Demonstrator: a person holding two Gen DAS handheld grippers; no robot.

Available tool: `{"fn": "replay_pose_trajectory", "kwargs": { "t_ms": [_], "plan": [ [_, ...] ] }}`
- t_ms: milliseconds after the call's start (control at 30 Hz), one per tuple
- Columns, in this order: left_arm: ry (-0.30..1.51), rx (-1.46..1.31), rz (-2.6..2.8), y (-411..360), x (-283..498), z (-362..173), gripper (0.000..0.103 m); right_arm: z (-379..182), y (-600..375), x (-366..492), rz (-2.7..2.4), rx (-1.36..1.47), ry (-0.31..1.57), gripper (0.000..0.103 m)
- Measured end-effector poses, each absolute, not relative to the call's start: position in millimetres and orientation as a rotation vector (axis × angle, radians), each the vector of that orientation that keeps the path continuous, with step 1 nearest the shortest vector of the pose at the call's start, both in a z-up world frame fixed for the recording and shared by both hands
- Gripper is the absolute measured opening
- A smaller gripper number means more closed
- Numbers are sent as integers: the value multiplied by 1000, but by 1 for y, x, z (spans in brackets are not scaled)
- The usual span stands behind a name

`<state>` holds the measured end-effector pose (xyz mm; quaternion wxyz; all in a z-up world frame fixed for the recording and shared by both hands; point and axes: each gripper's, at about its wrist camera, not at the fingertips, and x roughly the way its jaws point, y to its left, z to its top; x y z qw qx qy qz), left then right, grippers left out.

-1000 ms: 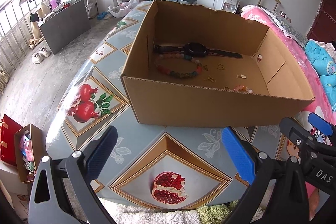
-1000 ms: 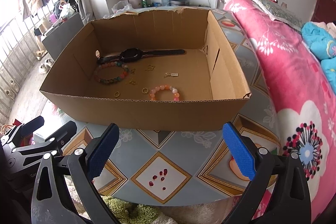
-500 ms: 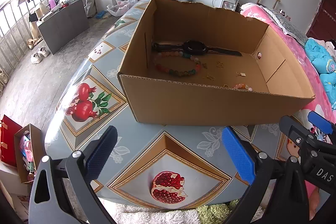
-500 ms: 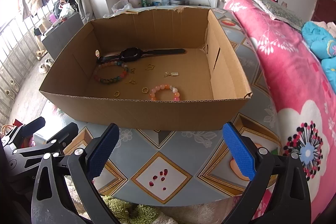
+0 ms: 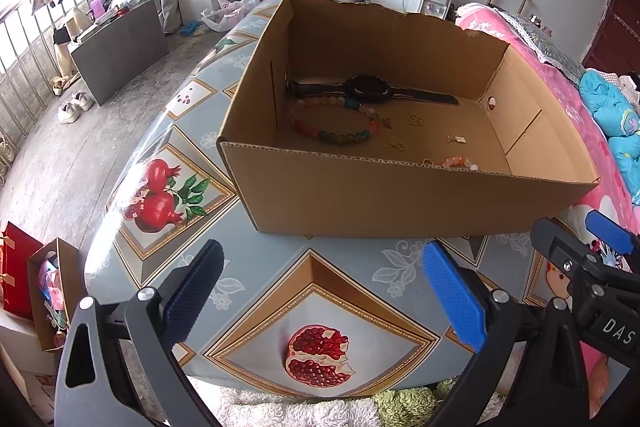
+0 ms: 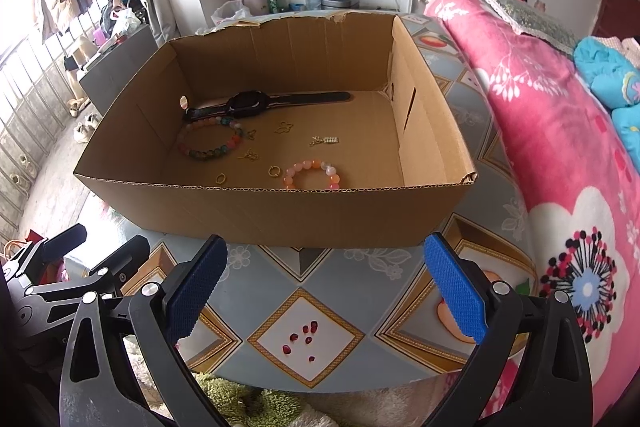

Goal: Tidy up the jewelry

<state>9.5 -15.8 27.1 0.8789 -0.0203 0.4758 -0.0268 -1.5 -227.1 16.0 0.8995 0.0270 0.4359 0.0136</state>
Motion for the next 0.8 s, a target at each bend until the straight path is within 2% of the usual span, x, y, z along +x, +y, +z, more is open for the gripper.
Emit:
{"fn": "replay_pose_trajectory", "kwargs": {
  "t_ms": [800],
  "plan": [
    [992, -38, -58, -17, 9, 28, 98, 15, -227, -5, 21, 64, 902, 95]
  ]
}}
